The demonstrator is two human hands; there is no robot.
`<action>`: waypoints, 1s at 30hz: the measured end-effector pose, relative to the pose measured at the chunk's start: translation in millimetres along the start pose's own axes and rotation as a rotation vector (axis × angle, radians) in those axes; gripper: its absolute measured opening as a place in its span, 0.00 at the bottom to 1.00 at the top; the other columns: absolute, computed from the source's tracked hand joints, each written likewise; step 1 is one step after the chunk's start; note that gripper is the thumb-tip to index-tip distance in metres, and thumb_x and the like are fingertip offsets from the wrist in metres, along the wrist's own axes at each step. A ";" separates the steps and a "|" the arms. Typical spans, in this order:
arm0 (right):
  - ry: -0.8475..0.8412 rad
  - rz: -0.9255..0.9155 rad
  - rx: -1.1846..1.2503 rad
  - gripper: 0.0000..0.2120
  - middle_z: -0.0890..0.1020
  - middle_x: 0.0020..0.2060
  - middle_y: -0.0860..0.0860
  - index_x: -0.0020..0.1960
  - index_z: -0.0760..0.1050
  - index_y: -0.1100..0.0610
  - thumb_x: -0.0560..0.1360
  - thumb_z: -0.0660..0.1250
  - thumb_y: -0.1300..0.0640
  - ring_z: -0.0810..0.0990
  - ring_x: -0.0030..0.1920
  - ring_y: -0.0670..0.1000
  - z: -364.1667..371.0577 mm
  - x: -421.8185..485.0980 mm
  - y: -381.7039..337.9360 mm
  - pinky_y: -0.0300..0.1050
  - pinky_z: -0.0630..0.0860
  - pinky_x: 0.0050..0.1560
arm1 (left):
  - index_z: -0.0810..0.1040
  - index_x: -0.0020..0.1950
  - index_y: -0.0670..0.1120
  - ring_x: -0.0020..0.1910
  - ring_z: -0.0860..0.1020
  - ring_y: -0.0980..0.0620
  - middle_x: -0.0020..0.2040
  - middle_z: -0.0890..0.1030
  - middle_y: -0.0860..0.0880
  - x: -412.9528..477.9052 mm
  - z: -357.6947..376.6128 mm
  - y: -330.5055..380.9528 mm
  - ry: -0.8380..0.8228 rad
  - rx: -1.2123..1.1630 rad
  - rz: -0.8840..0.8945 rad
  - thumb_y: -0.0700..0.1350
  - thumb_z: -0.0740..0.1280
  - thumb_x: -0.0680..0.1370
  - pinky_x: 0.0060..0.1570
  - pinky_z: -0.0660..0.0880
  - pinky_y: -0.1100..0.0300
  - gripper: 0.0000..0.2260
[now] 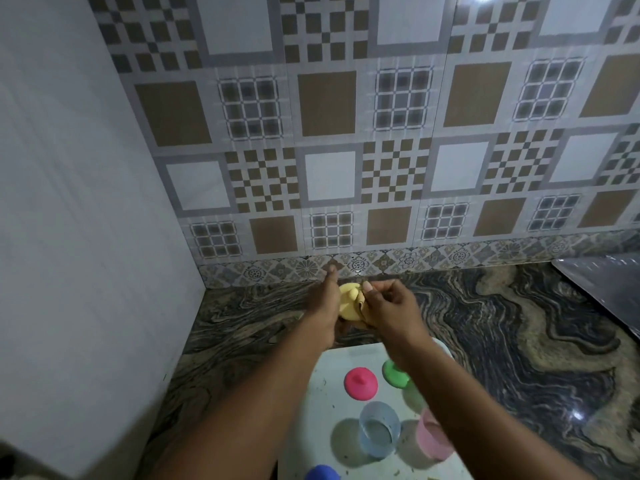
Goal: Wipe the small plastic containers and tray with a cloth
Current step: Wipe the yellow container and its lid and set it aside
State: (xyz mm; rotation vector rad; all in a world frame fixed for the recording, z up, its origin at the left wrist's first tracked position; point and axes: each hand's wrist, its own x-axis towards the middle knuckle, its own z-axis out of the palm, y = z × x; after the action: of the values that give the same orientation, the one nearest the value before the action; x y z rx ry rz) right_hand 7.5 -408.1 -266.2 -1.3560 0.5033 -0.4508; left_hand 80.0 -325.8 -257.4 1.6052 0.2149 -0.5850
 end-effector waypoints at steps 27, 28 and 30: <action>-0.035 0.022 0.073 0.12 0.82 0.43 0.63 0.56 0.74 0.68 0.79 0.67 0.59 0.81 0.40 0.60 -13.8 7.5 -2.9 0.54 0.82 0.37 | 0.80 0.61 0.53 0.53 0.81 0.57 0.58 0.81 0.50 5.8 -34.1 -3.3 -0.249 0.360 0.756 0.42 0.68 0.80 0.50 0.80 0.61 0.11; -0.077 0.029 0.047 0.13 0.81 0.43 0.64 0.56 0.74 0.69 0.79 0.67 0.59 0.81 0.40 0.59 -17.0 9.8 -6.1 0.52 0.82 0.36 | 0.82 0.60 0.53 0.54 0.81 0.57 0.58 0.82 0.51 5.9 -40.9 -0.4 -0.301 0.453 0.790 0.42 0.71 0.79 0.52 0.80 0.62 0.12; -0.120 0.044 0.021 0.12 0.81 0.44 0.64 0.56 0.74 0.69 0.80 0.66 0.59 0.81 0.41 0.60 -19.4 13.4 -10.5 0.51 0.82 0.35 | 0.85 0.57 0.53 0.54 0.82 0.57 0.56 0.84 0.54 5.8 -46.0 2.2 -0.273 0.547 0.826 0.42 0.74 0.76 0.54 0.81 0.60 0.11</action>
State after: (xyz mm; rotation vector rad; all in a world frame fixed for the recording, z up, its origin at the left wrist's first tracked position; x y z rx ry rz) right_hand 6.9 -433.1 -259.6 -1.3405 0.4280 -0.3357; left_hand 97.0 -282.6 -257.5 1.9132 -0.8461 -0.2039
